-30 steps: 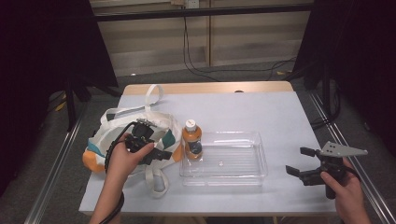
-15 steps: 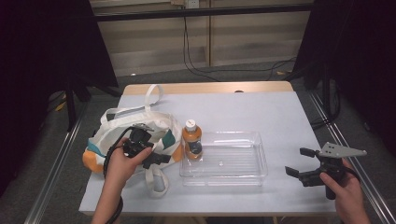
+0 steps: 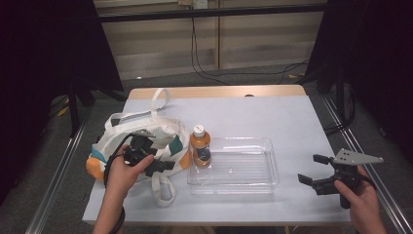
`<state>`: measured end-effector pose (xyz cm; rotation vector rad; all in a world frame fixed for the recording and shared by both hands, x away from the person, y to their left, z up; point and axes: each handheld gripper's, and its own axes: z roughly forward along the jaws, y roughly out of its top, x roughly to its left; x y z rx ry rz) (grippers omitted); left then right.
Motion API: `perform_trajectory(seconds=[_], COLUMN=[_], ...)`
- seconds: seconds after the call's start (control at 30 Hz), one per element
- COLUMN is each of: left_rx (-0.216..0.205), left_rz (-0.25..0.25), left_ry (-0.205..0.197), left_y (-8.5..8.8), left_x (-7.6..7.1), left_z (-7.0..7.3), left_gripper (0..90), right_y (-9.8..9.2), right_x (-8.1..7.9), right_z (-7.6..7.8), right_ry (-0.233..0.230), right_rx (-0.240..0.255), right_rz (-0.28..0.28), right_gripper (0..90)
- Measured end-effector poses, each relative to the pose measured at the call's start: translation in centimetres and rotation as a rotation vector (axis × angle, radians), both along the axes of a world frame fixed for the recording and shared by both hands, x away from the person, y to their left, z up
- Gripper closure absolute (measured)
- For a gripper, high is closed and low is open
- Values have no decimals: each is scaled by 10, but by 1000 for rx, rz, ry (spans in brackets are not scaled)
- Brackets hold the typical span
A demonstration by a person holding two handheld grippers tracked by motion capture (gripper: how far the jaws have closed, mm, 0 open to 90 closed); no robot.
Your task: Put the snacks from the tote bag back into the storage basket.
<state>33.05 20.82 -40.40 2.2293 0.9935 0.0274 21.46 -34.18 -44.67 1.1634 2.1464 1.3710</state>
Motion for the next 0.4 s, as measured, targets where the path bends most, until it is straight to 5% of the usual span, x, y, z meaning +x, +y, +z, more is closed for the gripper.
perform_trajectory(seconds=[0.4], left_rx=[23], left_rz=[9], left_ry=[0], left_y=[5], left_x=[-2], left_z=[-8], left_gripper=[65], right_y=[-2], right_x=[-2], right_z=[0], right_ry=[6], right_rx=[-1], right_rz=[-5], right_gripper=[18])
